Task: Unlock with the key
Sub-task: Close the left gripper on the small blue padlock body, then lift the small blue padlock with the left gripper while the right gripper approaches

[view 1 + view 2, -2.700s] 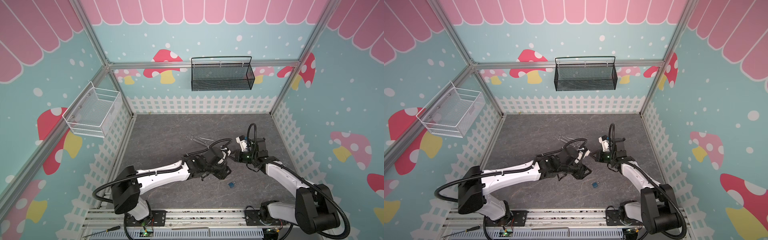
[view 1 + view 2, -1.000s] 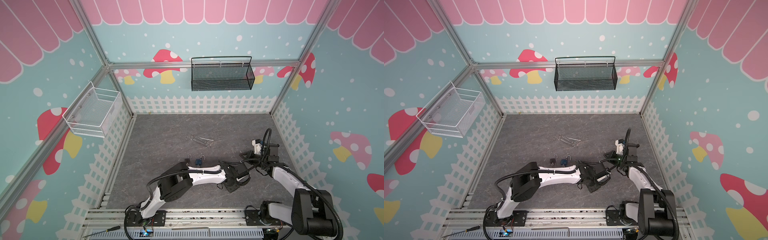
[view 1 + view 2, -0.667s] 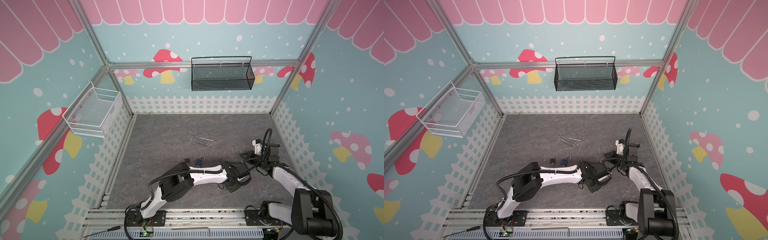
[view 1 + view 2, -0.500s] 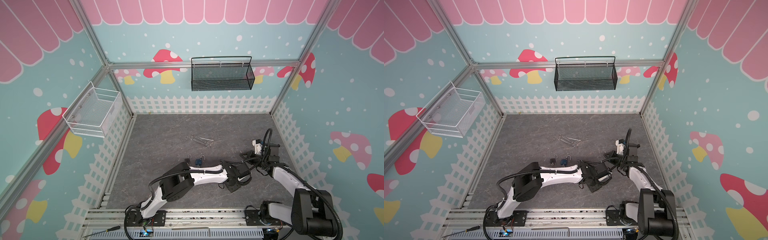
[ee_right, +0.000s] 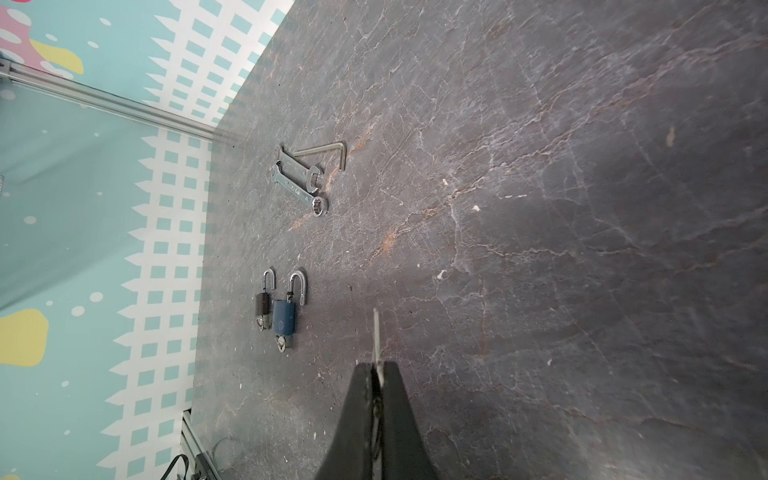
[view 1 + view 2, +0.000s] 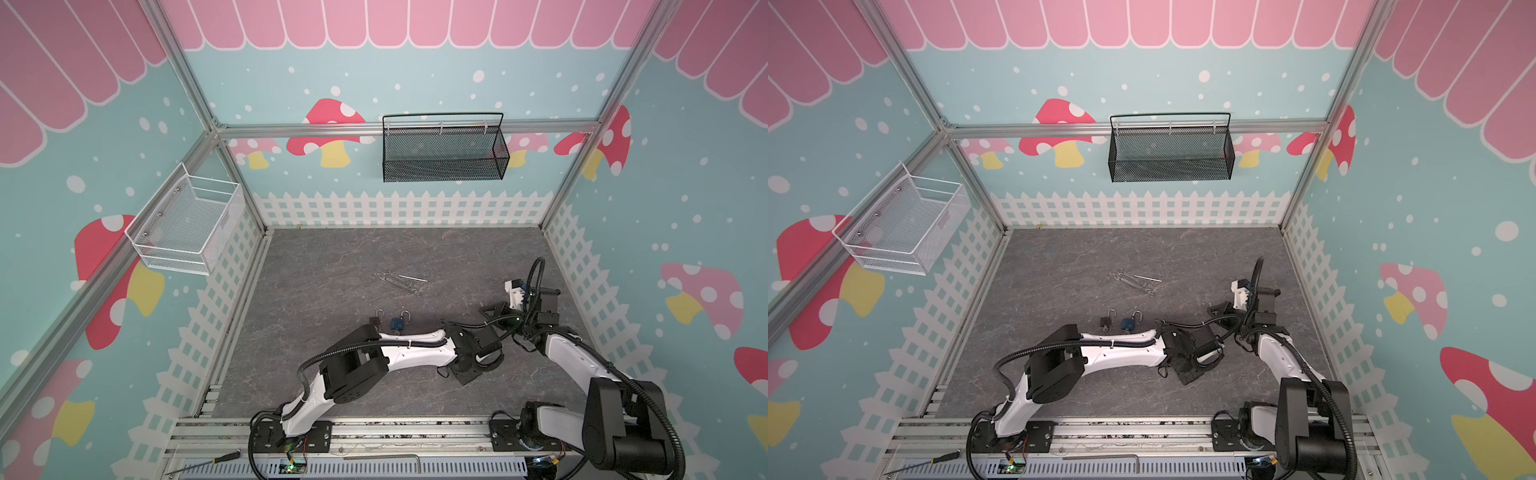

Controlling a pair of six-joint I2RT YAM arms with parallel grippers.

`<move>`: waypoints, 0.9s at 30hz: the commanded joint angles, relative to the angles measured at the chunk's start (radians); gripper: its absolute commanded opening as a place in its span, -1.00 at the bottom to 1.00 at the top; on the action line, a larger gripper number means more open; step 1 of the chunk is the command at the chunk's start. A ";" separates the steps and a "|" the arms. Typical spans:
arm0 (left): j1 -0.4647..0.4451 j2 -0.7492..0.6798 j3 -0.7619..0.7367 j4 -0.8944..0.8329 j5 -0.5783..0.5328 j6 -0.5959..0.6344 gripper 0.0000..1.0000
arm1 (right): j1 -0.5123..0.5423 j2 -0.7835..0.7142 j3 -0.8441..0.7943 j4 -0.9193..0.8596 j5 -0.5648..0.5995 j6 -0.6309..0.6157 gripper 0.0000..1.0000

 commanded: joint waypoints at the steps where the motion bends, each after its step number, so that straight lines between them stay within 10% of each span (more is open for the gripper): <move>1: -0.009 0.001 0.012 -0.035 -0.035 -0.005 -0.87 | -0.004 -0.023 -0.015 0.012 -0.010 0.006 -1.00; 16: 0.071 -0.299 -0.194 0.140 0.028 -0.201 -1.00 | -0.003 -0.035 0.051 -0.068 -0.004 -0.019 -1.00; 27: 0.272 -0.655 -0.546 0.505 0.050 -0.716 -1.00 | 0.114 -0.057 0.121 -0.145 0.117 -0.070 -1.00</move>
